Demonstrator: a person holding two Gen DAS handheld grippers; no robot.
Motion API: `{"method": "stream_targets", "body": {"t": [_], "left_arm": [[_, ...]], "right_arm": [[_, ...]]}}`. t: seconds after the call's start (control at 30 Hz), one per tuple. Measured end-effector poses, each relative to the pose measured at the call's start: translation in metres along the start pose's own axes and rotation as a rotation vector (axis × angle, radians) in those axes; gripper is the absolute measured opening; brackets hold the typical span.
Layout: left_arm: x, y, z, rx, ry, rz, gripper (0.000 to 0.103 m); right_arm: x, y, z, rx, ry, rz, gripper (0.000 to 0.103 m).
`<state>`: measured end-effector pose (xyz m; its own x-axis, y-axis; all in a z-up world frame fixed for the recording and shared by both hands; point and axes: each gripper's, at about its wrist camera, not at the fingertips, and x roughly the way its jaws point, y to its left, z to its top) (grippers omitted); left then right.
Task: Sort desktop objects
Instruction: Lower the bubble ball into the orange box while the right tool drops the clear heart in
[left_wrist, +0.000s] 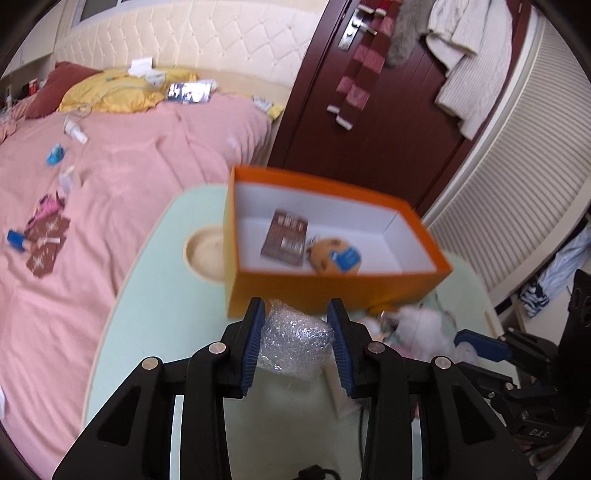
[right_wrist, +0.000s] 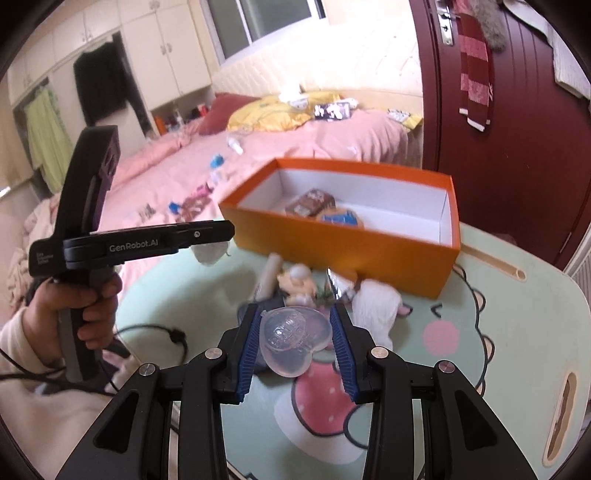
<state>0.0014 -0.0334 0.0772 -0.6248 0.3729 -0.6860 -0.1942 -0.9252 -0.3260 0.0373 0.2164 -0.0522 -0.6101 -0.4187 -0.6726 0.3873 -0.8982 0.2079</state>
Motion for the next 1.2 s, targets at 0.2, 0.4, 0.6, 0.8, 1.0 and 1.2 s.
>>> {"method": "stream_targets", "body": {"t": [0.2, 0.4, 0.6, 0.8, 1.0, 1.2], "left_arm": [[-0.002, -0.005, 0.025, 0.022, -0.061, -0.027, 0.037], [0.019, -0.008, 0.043, 0.038, -0.066, -0.041, 0.037], [0.042, -0.011, 0.046, 0.055, -0.028, -0.045, 0.037], [0.061, -0.007, 0.041, 0.036, 0.009, -0.024, 0.037], [0.063, -0.008, 0.038, 0.061, 0.006, -0.005, 0.037], [0.064, -0.010, 0.038, 0.066, 0.007, 0.003, 0.037]], "right_arm": [[-0.002, -0.013, 0.028, 0.075, -0.071, 0.025, 0.037], [0.016, -0.030, 0.052, 0.111, -0.094, -0.034, 0.037], [0.039, -0.046, 0.065, 0.147, -0.074, -0.066, 0.037], [0.061, -0.059, 0.064, 0.174, -0.030, -0.090, 0.037], [0.065, -0.059, 0.062, 0.148, -0.030, -0.114, 0.037], [0.064, -0.059, 0.060, 0.149, -0.032, -0.110, 0.037]]}}
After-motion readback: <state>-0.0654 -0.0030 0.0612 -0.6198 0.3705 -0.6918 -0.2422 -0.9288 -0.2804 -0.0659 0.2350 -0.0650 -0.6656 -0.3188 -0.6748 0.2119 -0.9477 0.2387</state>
